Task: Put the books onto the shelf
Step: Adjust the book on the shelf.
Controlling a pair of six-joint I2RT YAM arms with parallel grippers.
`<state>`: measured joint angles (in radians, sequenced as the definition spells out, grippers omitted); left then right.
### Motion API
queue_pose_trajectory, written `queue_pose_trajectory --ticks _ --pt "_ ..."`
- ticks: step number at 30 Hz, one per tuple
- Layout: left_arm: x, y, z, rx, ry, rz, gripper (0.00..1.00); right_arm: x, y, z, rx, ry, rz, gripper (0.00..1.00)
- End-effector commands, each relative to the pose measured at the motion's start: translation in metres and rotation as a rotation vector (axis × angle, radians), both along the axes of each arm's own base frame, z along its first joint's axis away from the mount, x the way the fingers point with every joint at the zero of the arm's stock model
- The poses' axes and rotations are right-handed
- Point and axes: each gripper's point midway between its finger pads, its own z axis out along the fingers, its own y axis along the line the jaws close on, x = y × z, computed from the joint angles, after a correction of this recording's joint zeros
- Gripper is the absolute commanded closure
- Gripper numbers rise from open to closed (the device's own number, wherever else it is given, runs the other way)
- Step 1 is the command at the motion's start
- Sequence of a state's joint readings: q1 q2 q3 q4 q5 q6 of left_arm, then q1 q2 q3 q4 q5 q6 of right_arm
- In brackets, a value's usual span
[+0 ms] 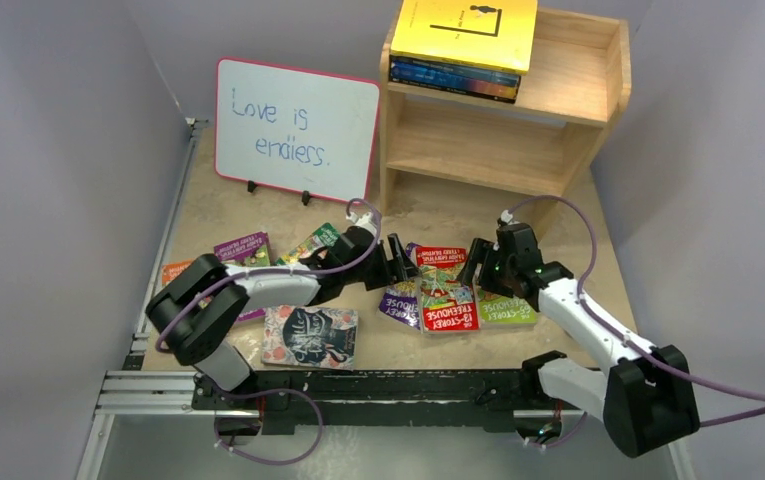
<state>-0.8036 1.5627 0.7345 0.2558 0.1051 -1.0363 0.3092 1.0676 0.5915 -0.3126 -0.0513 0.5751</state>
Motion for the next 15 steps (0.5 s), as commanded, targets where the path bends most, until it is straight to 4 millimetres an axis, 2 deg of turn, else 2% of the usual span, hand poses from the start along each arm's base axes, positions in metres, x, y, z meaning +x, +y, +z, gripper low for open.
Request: queue_pose_trajectory --ticks 1,6,10,15 --pt "0.004 -0.038 0.012 -0.126 -0.004 -0.027 0.27 0.014 0.001 -0.007 -0.004 -0.055 -0.031 0.25" --pt "0.003 -0.049 -0.011 -0.068 0.049 0.001 0.27 0.008 0.009 -0.03 0.043 -0.023 -0.012 0.32" --pt "-0.002 -0.053 -0.026 -0.022 0.108 0.021 0.38 0.005 0.013 -0.042 0.052 -0.004 0.01 0.44" --pt "-0.006 -0.043 -0.047 0.069 0.172 0.086 0.47 0.005 0.018 -0.054 0.059 0.02 0.038 0.47"
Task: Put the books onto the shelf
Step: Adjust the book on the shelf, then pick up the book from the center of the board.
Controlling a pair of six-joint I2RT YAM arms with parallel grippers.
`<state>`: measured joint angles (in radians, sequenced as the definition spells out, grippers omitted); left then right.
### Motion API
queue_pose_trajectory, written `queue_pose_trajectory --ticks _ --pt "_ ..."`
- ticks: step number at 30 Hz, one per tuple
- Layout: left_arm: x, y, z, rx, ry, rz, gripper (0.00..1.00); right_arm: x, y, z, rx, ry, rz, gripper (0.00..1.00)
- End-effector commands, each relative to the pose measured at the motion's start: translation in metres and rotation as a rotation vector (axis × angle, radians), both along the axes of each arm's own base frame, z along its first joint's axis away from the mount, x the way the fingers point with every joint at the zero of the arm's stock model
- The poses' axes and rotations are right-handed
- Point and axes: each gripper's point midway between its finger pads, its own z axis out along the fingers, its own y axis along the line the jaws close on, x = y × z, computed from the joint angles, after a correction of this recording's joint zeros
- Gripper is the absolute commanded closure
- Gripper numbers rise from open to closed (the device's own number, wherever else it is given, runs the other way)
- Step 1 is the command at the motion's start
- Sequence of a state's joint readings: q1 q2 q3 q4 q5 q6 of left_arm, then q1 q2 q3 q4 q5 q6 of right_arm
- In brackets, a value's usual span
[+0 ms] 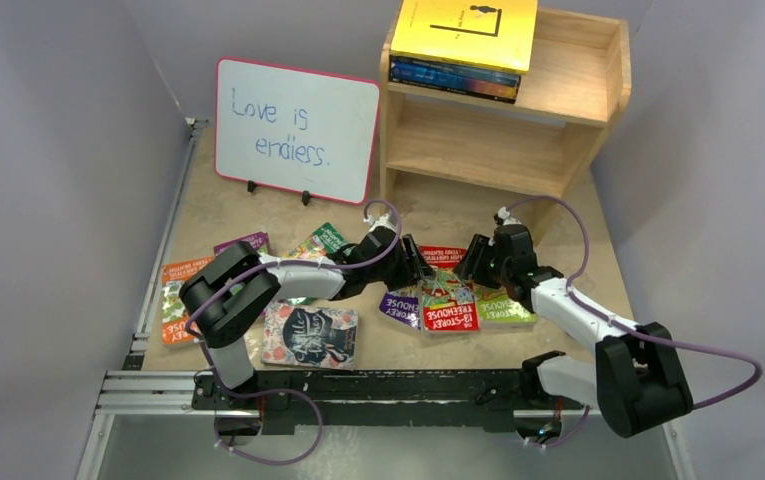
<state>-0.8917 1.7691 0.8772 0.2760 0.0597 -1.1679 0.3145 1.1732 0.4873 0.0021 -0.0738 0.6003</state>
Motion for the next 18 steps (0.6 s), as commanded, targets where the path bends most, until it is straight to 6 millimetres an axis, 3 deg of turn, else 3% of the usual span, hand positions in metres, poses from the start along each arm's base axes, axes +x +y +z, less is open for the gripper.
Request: queue_pose_trajectory --ticks 1,8,13,18 --pt "-0.006 0.008 -0.023 0.081 0.081 0.063 0.49 -0.022 0.003 -0.034 -0.007 0.118 0.04 0.47" --pt "0.002 0.003 0.009 0.042 0.018 0.065 0.81 -0.021 0.011 -0.037 0.022 0.132 0.049 0.48" --pt "0.001 -0.001 0.024 0.041 0.007 0.028 0.98 -0.02 0.014 -0.032 0.048 0.115 0.039 0.49" --pt "0.004 0.004 0.035 0.084 -0.038 -0.033 1.0 -0.019 0.008 -0.018 0.048 0.082 -0.004 0.44"
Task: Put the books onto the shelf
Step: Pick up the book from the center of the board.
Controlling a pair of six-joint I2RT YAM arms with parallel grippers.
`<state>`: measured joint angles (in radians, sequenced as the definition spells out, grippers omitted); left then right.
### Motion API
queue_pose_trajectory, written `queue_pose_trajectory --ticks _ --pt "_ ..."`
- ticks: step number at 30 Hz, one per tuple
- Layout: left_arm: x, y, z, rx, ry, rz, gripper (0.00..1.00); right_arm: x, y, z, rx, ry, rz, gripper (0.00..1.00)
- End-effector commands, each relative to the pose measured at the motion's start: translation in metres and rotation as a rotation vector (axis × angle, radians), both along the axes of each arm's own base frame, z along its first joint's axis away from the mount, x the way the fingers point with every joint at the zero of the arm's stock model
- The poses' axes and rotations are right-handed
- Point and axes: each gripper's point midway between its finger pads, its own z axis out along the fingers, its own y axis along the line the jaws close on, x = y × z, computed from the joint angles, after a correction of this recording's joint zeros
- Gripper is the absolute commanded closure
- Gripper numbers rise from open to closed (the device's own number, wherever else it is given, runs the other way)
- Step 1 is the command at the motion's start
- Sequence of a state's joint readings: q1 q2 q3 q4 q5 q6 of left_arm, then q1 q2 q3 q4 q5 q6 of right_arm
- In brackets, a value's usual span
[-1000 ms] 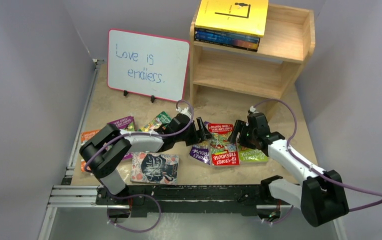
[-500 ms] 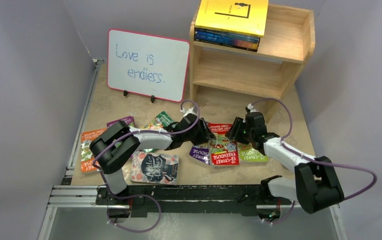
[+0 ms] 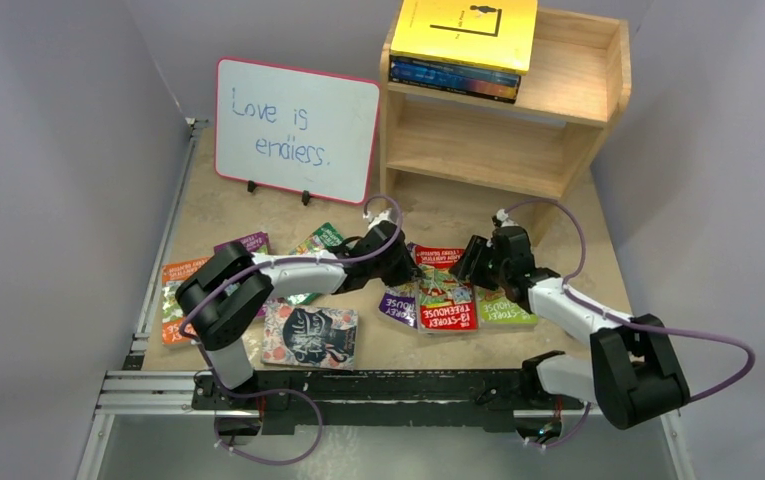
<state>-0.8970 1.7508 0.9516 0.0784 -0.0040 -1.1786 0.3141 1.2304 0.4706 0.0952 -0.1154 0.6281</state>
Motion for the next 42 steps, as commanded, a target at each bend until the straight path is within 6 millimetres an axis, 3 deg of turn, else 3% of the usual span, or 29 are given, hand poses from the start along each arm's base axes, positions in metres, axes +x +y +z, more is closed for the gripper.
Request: queue_pose_trajectory --ticks 1,7,14,19,26,29,32,34,37,40,42 --pt "0.001 -0.007 0.039 -0.03 -0.071 -0.114 1.0 -0.023 -0.001 -0.005 0.004 0.065 -0.014 0.42" --pt "-0.003 0.01 0.073 -0.105 -0.107 -0.265 1.0 -0.026 0.003 0.036 0.079 -0.014 -0.027 0.28" --pt "-0.002 0.031 0.144 -0.294 -0.202 -0.293 1.0 -0.027 0.027 0.076 0.249 -0.111 0.042 0.11" --pt "-0.012 0.039 0.188 -0.375 -0.267 -0.333 1.0 -0.02 0.044 0.11 0.382 -0.217 0.083 0.08" --pt "-0.02 0.052 0.232 -0.451 -0.344 -0.354 1.0 -0.04 0.074 0.176 0.661 -0.351 0.25 0.1" --pt "-0.023 0.055 0.246 -0.486 -0.361 -0.36 1.0 -0.05 0.079 0.198 0.742 -0.392 0.308 0.15" --pt "-0.024 0.055 0.249 -0.5 -0.352 -0.363 1.0 -0.06 0.085 0.221 0.819 -0.424 0.375 0.28" --pt "-0.024 0.055 0.248 -0.498 -0.344 -0.361 1.0 -0.067 0.088 0.234 0.863 -0.441 0.421 0.39" --pt "-0.021 0.058 0.245 -0.464 -0.338 -0.35 0.98 -0.071 0.089 0.242 0.887 -0.451 0.438 0.68" --pt "-0.015 0.066 0.24 -0.404 -0.337 -0.318 0.69 -0.067 0.086 0.248 0.88 -0.472 0.41 0.93" --pt "-0.011 0.074 0.233 -0.371 -0.333 -0.277 0.48 -0.066 0.083 0.261 0.885 -0.514 0.393 1.0"
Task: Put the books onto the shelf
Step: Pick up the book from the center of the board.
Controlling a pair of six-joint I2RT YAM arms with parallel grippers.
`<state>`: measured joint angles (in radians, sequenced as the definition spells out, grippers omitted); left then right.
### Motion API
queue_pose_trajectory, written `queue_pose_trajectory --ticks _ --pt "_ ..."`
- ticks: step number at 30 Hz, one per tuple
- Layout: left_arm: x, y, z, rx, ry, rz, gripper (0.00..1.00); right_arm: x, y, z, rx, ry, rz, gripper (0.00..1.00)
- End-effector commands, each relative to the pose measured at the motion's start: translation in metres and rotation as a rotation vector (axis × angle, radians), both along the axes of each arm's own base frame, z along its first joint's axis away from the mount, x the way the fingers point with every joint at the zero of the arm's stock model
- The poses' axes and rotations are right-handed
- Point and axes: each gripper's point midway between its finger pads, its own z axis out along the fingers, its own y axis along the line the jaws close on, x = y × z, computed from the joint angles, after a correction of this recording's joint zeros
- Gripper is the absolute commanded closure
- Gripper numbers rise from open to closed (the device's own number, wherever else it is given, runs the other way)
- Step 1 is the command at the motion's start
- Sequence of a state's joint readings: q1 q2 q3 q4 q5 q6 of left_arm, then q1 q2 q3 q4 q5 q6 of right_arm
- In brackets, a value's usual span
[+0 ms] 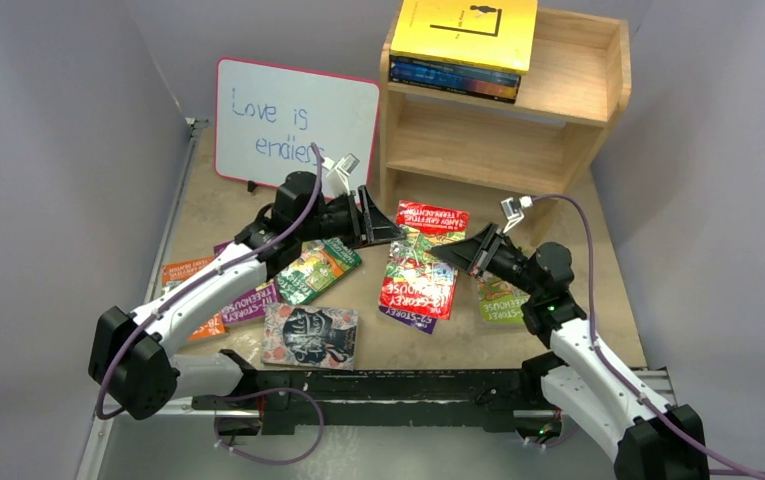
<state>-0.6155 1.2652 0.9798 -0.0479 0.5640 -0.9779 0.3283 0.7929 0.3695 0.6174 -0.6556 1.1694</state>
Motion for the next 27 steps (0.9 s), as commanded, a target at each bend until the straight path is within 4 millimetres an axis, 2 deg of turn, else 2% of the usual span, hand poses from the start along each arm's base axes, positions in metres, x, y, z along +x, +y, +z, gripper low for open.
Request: queue_pose_trajectory --ticks 1,4,10,15,17,21,27 --pt "0.007 0.015 0.027 -0.01 -0.086 0.074 0.4 -0.01 -0.002 0.053 0.08 -0.156 0.001 1.0" --pt "0.005 0.023 0.024 -0.042 -0.087 0.127 0.26 -0.005 -0.007 0.071 0.107 -0.182 -0.042 1.0" --pt "-0.001 0.036 0.03 -0.209 -0.069 0.249 0.22 0.015 -0.021 0.099 0.211 -0.155 -0.18 1.0" --pt "-0.014 0.034 0.026 -0.261 -0.047 0.305 0.21 0.04 -0.031 0.103 0.291 -0.054 -0.289 1.0" --pt "-0.021 0.026 0.018 -0.266 -0.022 0.304 0.2 0.049 -0.033 0.101 0.334 -0.007 -0.32 1.0" --pt "-0.034 0.009 0.016 -0.352 0.022 0.318 0.2 0.059 -0.036 0.105 0.364 0.027 -0.374 1.0" --pt "-0.022 0.018 0.037 -0.527 0.021 0.428 0.19 0.065 -0.035 0.101 0.368 0.072 -0.407 1.0"
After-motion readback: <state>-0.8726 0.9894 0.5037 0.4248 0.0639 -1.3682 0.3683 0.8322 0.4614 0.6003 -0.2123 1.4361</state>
